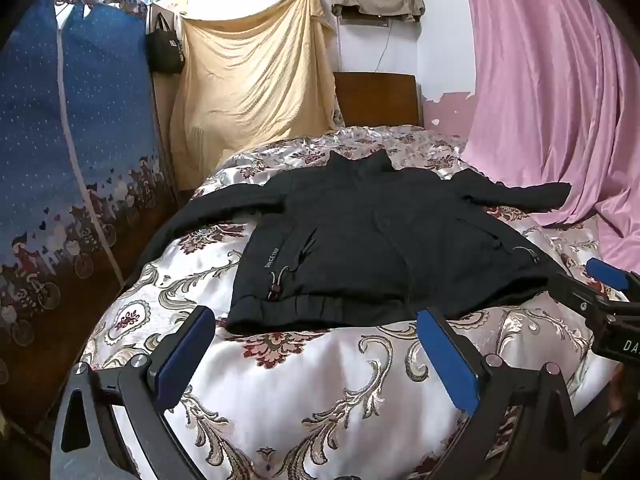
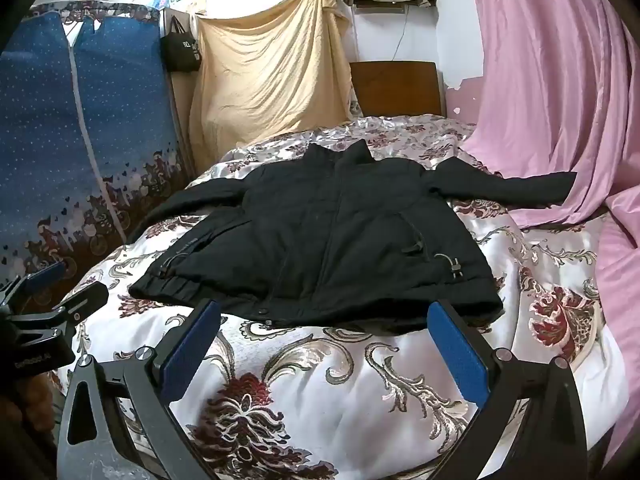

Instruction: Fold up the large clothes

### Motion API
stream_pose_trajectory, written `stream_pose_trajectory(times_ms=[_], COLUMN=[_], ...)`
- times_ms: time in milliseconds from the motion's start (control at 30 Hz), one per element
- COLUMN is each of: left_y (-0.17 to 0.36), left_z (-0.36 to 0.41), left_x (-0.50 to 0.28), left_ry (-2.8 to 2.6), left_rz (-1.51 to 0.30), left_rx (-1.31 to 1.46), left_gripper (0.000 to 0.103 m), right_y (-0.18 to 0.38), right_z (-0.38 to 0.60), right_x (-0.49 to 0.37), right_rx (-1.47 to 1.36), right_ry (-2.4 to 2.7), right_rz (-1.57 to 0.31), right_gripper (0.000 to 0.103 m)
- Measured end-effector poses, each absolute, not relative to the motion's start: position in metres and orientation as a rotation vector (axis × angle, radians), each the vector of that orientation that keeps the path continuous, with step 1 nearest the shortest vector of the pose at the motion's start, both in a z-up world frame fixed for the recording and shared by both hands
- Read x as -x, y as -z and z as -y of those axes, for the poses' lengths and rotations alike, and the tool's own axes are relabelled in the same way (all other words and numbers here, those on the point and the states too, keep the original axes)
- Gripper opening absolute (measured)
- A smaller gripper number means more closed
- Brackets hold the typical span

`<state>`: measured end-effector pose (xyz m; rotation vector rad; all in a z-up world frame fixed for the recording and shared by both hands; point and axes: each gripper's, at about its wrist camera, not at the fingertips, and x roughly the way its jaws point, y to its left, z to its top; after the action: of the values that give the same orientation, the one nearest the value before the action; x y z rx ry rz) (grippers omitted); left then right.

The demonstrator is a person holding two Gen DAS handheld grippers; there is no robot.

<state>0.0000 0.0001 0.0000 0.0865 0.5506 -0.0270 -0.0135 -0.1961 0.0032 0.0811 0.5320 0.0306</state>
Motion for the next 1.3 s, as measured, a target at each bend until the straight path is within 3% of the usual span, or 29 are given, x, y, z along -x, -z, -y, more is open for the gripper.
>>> stream_pose_trajectory(times_ms=[1300], left_y=[0.0000], left_z=[-0.0001], left_x=[0.0001], left_ry=[0.027], left_rz=[-0.549], left_rx=[-0.085], left_gripper=[0.102], right_y=[0.0002], right_z=[0.1947], right_x=[0.0142], right_rx=[-0.088], right_ry=[-0.032], right_rz=[-0.552], right_gripper=[0.102])
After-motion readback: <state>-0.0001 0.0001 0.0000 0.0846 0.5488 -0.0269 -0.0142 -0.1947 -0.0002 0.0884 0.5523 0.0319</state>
